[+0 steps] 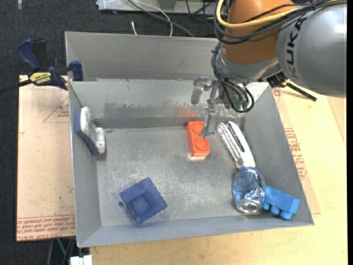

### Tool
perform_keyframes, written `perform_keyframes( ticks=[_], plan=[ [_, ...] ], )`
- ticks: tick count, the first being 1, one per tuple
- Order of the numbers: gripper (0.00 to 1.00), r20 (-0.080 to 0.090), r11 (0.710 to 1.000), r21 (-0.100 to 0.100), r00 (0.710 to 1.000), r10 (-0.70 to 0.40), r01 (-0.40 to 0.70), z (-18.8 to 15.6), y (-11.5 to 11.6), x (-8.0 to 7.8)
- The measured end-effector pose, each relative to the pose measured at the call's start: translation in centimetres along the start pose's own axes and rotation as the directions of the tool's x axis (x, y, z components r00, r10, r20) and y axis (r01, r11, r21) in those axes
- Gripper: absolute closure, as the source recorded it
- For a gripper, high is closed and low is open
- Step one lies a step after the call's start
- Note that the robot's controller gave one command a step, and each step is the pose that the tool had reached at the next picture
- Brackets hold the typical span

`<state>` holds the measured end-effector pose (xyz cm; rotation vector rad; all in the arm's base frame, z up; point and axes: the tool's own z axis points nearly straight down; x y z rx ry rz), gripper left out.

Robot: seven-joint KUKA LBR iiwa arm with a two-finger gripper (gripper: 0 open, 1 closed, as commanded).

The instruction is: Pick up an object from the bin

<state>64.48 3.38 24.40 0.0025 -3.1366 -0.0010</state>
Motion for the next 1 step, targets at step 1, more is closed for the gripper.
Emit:
perform_keyframes(
  ticks=[1],
  plan=[
    [0.00, 0.007, 1.000, 0.000, 1.000, 0.001, -0.001, -0.56, -0.03, -0.08]
  ],
)
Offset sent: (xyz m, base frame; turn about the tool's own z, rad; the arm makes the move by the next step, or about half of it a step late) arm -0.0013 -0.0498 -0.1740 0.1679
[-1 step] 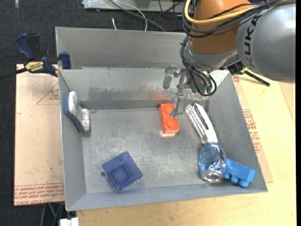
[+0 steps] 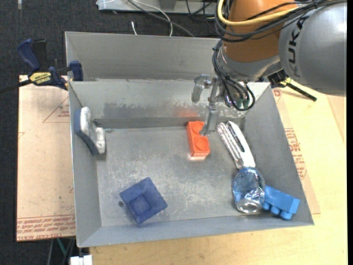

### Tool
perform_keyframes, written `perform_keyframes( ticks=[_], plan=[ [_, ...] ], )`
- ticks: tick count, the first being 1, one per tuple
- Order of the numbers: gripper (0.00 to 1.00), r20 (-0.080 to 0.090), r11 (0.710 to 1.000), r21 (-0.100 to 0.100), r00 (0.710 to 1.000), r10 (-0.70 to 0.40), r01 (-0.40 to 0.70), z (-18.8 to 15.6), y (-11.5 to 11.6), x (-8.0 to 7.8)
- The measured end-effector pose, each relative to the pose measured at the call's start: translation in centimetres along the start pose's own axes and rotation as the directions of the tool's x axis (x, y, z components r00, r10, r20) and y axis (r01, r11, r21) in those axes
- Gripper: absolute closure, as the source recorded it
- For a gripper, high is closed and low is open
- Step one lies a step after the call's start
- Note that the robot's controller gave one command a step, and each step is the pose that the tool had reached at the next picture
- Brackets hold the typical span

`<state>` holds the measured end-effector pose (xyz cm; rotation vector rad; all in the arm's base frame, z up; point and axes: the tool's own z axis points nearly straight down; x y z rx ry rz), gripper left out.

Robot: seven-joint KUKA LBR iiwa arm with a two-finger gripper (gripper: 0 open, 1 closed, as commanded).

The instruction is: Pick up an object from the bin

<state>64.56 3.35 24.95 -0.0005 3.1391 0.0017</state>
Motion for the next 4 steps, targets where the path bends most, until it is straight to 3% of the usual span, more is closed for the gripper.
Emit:
perform_keyframes(
  ticks=[1, 2, 3, 4],
  plan=[
    [0.00, 0.004, 0.990, -0.002, 0.990, 0.144, -0.144, 15.5, -4.3, 0.1],
    [0.00, 0.017, 0.985, -0.005, 0.985, 0.172, -0.172, 8.5, -4.2, 1.1],
    [0.00, 0.021, 0.987, 0.003, 0.987, -0.158, 0.158, 15.0, -5.3, 0.4],
    [0.00, 0.040, 0.825, 0.017, 0.824, -0.565, 0.565, 17.1, -4.8, -0.8]
  ],
)
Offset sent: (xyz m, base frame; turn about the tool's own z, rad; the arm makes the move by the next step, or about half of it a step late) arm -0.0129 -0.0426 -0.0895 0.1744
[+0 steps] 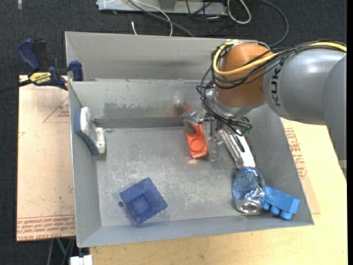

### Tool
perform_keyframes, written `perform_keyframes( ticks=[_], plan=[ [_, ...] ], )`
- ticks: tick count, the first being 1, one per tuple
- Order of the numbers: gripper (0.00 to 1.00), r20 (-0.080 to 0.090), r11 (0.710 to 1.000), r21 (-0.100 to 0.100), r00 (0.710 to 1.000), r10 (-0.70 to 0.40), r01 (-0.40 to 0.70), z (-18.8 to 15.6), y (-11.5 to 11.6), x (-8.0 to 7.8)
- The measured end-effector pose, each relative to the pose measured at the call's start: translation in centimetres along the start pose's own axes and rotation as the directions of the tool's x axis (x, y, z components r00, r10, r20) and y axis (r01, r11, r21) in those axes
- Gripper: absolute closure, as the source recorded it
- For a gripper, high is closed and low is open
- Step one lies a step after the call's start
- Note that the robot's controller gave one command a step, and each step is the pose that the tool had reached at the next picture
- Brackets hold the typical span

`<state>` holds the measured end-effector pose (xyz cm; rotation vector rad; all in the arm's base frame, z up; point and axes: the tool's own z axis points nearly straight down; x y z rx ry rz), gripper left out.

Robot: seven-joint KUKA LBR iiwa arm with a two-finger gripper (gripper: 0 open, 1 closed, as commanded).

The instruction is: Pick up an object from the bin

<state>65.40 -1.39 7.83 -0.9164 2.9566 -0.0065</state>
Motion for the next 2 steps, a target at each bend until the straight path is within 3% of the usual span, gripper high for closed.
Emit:
perform_keyframes(
  ticks=[1, 2],
  plan=[
    [1.00, 0.002, 0.968, 0.001, 0.968, 0.251, -0.251, -0.04, -3.05, 0.92],
    [1.00, 0.002, 0.968, 0.001, 0.968, 0.253, -0.253, -0.03, -3.06, 0.93]
  ],
)
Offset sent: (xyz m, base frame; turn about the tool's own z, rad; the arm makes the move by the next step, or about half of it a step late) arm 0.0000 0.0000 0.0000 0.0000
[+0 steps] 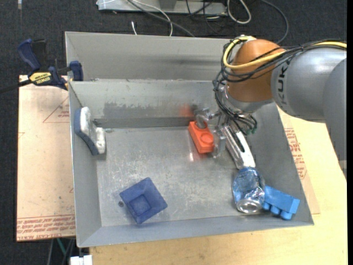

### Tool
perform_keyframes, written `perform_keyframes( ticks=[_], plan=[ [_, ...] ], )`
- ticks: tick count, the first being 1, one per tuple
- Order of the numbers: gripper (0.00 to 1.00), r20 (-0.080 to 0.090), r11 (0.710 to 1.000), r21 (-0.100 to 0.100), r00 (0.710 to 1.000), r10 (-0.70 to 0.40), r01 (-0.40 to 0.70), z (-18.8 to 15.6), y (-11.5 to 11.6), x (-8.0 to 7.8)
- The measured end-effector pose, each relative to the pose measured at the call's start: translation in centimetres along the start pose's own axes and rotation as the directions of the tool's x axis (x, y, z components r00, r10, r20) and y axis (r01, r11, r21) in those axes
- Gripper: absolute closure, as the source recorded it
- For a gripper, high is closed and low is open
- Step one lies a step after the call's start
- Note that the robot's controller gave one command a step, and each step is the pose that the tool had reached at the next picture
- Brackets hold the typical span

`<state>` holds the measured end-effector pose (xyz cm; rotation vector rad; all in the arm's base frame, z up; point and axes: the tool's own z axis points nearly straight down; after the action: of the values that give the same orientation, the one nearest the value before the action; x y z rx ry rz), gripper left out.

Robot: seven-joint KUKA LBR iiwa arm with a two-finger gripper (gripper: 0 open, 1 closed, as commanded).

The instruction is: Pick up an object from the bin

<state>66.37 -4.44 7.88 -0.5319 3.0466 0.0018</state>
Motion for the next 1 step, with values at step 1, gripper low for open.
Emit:
perform_keyframes(
  ticks=[1],
  plan=[
    [1.00, 0.014, 1.000, 0.003, 1.000, 0.001, -0.001, -3.53, -0.04, -0.56]
  ],
)
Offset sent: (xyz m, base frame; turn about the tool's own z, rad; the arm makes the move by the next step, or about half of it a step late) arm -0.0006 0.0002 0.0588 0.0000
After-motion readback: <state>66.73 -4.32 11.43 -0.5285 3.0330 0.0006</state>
